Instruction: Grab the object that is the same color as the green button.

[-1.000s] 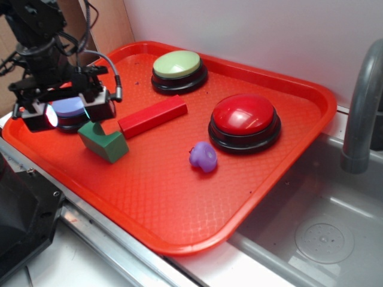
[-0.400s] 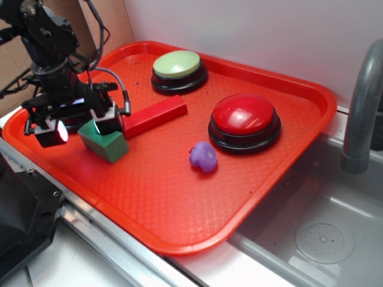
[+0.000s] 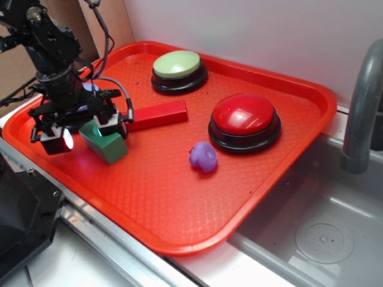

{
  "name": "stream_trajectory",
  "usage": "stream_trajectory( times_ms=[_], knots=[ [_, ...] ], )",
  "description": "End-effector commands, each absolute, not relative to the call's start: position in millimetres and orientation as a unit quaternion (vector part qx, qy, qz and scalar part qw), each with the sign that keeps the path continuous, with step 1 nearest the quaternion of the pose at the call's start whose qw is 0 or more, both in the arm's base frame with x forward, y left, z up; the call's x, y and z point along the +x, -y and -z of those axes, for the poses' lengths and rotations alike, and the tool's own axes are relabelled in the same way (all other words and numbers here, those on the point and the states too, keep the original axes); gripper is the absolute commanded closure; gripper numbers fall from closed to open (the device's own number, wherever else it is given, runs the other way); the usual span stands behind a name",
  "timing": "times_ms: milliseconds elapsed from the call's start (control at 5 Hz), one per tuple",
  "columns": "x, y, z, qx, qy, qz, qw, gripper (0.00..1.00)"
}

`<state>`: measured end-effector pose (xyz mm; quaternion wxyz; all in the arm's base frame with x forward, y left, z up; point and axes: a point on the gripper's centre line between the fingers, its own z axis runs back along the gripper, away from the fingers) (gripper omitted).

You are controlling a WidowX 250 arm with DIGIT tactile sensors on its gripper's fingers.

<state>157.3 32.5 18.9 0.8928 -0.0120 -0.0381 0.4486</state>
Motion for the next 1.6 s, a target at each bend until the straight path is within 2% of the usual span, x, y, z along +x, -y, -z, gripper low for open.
stream_trajectory(
  times_ms=[0,200,400,600,1000,1200,1400],
  knots=[
    [159.0,-33.8,-24.8,-0.013,0.058,-0.447,0.892,1.0],
    [161.1,-31.4,-37.8,0.003,0.069,-0.421,0.904,1.0],
    [165.0,-24.0,-69.1,0.03,0.065,-0.356,0.932,1.0],
    [169.3,-15.6,-97.8,0.042,0.034,-0.265,0.963,1.0],
    [172.4,19.9,-140.7,0.018,0.059,-0.115,0.991,1.0],
    [170.7,31.6,-146.4,0.008,0.074,-0.083,0.994,1.0],
    [162.7,34.3,-144.9,0.031,0.09,-0.089,0.992,1.0]
  ],
)
